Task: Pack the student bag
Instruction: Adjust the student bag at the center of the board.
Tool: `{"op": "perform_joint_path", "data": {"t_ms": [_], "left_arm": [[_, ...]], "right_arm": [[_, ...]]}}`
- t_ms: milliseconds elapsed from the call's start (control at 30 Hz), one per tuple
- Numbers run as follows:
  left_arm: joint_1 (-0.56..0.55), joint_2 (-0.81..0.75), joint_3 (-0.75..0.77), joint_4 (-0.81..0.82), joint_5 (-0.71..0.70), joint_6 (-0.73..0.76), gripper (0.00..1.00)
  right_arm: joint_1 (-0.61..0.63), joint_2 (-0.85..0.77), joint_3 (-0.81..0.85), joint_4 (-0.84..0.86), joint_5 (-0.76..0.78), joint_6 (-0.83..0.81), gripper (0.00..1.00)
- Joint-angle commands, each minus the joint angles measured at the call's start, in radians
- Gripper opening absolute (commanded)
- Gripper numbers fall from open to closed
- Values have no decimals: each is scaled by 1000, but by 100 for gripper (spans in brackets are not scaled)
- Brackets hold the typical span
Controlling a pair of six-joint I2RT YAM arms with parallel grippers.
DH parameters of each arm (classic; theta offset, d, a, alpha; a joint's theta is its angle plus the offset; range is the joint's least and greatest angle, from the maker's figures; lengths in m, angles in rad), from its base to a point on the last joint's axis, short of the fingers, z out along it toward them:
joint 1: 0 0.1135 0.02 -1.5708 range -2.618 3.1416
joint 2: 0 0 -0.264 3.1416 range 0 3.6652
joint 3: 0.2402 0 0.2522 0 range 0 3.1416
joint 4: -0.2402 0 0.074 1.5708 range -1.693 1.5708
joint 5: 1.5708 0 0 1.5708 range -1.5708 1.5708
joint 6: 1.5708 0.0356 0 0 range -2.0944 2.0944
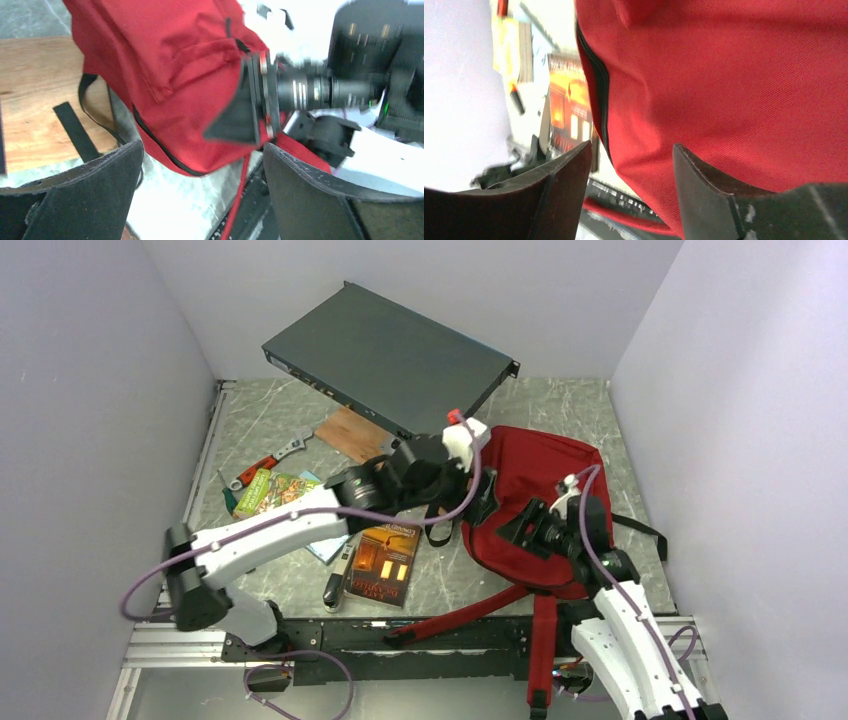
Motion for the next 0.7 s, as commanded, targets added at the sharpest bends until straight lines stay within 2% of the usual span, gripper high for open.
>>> {"op": "perform_joint_path", "data": {"t_ms": [0,67,233,300,433,667], "left_arm": [[-50,-149,-211,154,31,-59,95],[-65,-185,-347,208,35,-122,96],[-113,-206,-538,353,4,-250,100],[-121,-187,-583,406,-16,-284,100],[-117,-104,-615,494,-9,-332,100],[-84,53,-579,626,108,-364,100]], "right_arm": [[-1,21,269,-158,413,-57,67],[-4,55,325,-203,600,-36,68],[-73,142,368,-147,753,-47,68],[-166,184,360,-93,735,-58,67],[-395,287,310,76,528,-85,65],[-516,414,280,222,403,-140,53]]}}
